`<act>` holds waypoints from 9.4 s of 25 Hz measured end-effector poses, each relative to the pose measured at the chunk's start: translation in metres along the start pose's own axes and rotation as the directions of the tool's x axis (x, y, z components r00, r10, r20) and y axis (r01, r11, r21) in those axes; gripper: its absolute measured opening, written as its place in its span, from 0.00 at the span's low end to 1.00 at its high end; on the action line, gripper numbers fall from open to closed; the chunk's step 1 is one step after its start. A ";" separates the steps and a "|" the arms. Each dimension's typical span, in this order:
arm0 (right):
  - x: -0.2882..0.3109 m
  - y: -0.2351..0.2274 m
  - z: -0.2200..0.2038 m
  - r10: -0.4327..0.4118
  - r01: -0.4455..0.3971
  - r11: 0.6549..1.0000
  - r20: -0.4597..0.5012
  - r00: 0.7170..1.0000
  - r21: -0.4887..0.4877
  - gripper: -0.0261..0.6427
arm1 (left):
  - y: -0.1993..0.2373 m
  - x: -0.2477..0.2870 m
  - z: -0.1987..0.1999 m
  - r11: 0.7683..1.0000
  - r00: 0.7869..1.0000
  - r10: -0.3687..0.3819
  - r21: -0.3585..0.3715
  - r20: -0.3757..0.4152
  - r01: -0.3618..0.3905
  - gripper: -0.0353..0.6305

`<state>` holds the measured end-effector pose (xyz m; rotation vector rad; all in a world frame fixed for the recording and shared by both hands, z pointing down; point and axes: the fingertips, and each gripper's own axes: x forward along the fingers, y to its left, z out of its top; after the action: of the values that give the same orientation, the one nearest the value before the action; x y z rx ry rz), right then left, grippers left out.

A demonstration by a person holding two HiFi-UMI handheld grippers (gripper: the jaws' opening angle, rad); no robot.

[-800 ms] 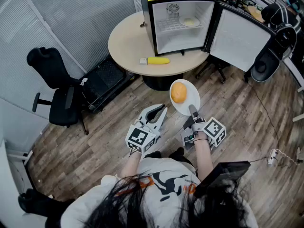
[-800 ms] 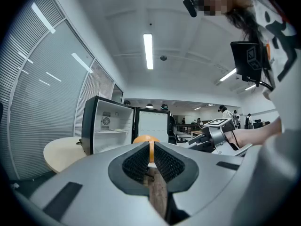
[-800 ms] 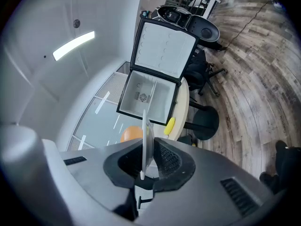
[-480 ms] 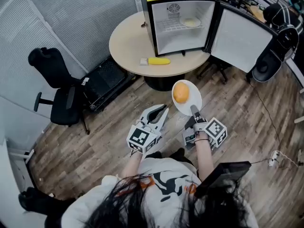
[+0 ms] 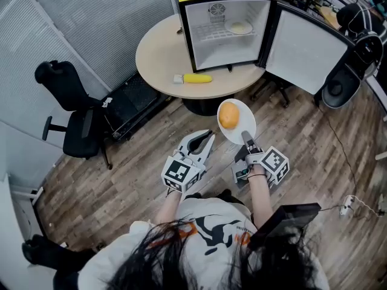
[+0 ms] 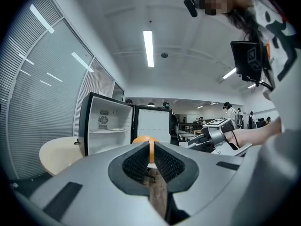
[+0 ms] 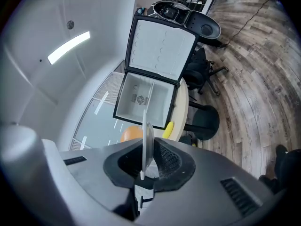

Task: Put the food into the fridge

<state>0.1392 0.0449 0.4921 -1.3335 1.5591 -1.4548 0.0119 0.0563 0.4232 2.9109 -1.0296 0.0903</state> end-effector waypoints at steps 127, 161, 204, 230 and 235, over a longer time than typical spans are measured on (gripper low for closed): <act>0.471 0.056 0.118 -0.030 0.044 0.997 -0.194 0.980 0.071 0.10 | 0.293 0.199 -0.001 0.984 0.987 0.161 -0.070 -0.026 -0.162 0.09; 0.429 0.067 0.124 -0.012 -0.006 0.996 -0.192 0.981 -0.090 0.11 | 0.301 0.192 -0.003 0.979 0.982 0.188 -0.080 -0.030 -0.190 0.09; 0.365 0.105 0.071 -0.007 -0.087 0.792 -0.151 0.989 -0.604 0.15 | 0.285 0.150 -0.017 0.994 0.997 0.049 -0.100 -0.052 -0.054 0.09; 0.243 0.083 0.004 0.040 -0.183 0.814 -0.260 0.965 -0.552 0.11 | 0.197 0.121 -0.026 0.993 0.997 -0.019 -0.118 -0.072 0.010 0.09; 0.200 0.079 0.000 0.062 -0.216 0.804 -0.283 0.957 -0.554 0.11 | 0.156 0.106 -0.025 0.996 0.997 0.000 -0.090 -0.083 -0.008 0.09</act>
<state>0.0590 -0.1514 0.4544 -1.3440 2.3569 -1.1210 -0.0045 -0.1293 0.4606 2.7987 -0.9997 0.1582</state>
